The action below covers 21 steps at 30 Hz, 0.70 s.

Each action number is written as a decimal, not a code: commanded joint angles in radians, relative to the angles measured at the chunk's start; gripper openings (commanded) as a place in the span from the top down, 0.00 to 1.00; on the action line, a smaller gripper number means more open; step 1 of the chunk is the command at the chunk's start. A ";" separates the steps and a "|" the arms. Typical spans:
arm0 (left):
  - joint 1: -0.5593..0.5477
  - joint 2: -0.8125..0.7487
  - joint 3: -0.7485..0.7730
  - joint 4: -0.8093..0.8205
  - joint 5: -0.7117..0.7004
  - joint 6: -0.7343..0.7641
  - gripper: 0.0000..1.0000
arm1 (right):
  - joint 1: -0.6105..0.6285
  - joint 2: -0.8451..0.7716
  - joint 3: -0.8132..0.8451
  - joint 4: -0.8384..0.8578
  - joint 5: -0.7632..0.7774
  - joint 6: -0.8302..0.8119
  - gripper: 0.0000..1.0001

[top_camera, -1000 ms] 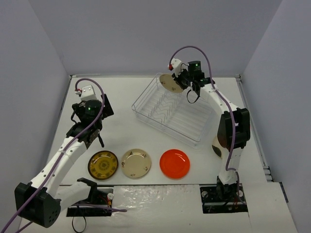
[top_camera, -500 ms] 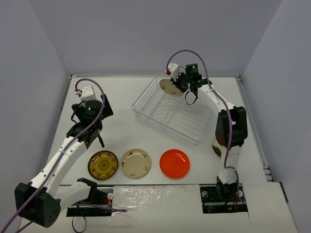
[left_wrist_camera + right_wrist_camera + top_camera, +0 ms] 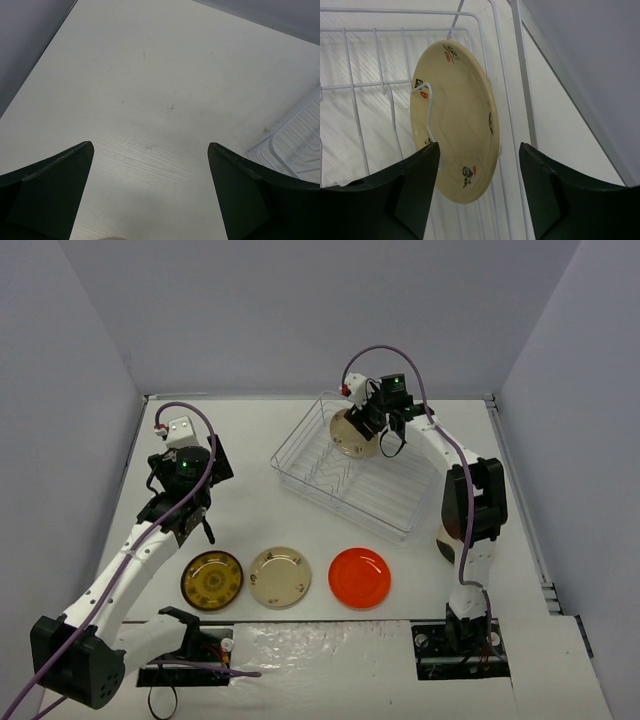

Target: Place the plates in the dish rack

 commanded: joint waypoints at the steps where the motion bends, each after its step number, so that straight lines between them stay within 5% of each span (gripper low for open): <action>1: 0.005 -0.018 0.026 0.025 -0.007 0.007 0.03 | 0.008 -0.083 0.033 0.055 -0.007 0.037 0.33; 10: 0.005 -0.023 0.033 0.098 0.052 0.031 0.03 | -0.021 -0.299 -0.023 0.183 0.140 0.336 0.00; 17: 0.064 0.083 0.109 0.150 0.225 0.024 0.03 | -0.161 -0.525 -0.128 0.016 0.409 0.837 0.00; 21: 0.113 0.138 0.118 0.190 0.315 0.012 0.03 | -0.286 -0.715 -0.393 -0.059 0.493 1.004 0.00</action>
